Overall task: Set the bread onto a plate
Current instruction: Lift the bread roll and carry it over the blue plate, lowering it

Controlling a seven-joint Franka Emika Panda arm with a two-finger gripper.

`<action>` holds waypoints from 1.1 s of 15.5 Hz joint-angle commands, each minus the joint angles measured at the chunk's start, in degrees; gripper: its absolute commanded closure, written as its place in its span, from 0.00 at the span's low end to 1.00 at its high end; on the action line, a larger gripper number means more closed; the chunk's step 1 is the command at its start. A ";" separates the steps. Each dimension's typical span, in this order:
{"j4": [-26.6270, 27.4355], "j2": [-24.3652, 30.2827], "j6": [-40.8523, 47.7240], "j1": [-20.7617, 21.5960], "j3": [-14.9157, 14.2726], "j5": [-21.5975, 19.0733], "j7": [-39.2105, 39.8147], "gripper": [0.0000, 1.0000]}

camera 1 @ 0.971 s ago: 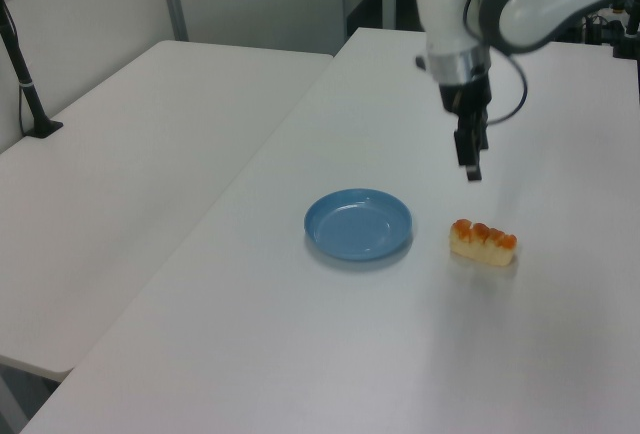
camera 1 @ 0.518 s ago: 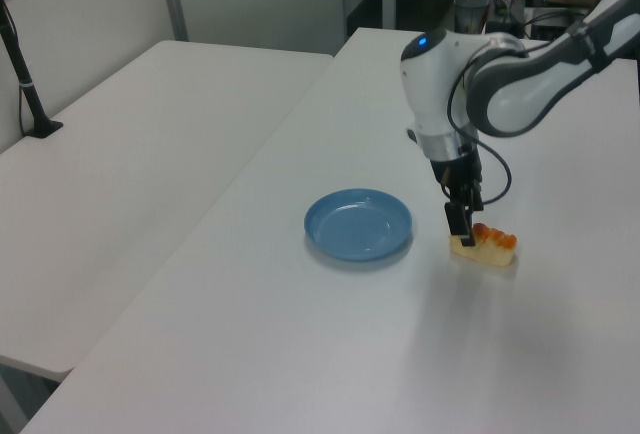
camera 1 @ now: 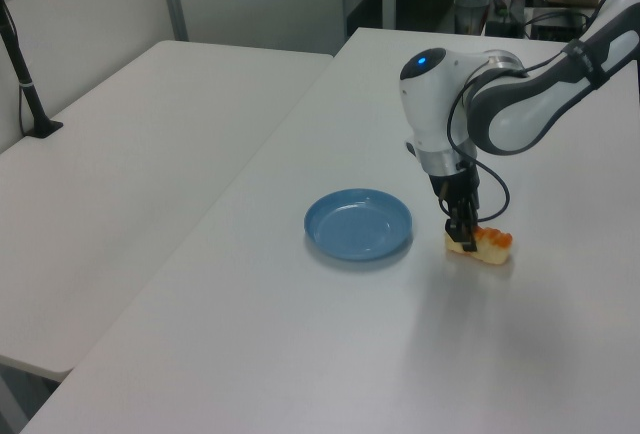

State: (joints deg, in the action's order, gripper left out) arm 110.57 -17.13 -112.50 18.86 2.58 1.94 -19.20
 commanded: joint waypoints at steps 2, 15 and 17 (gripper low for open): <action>-6.14 1.31 -0.52 -0.93 -0.91 0.52 1.27 0.89; -26.99 -16.18 -10.98 -1.63 -3.11 4.91 -3.37 0.66; -26.73 -16.54 -12.74 -1.46 -3.20 5.53 -6.80 0.00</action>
State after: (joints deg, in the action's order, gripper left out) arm 84.75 -33.24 -123.68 16.60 -0.05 5.81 -21.58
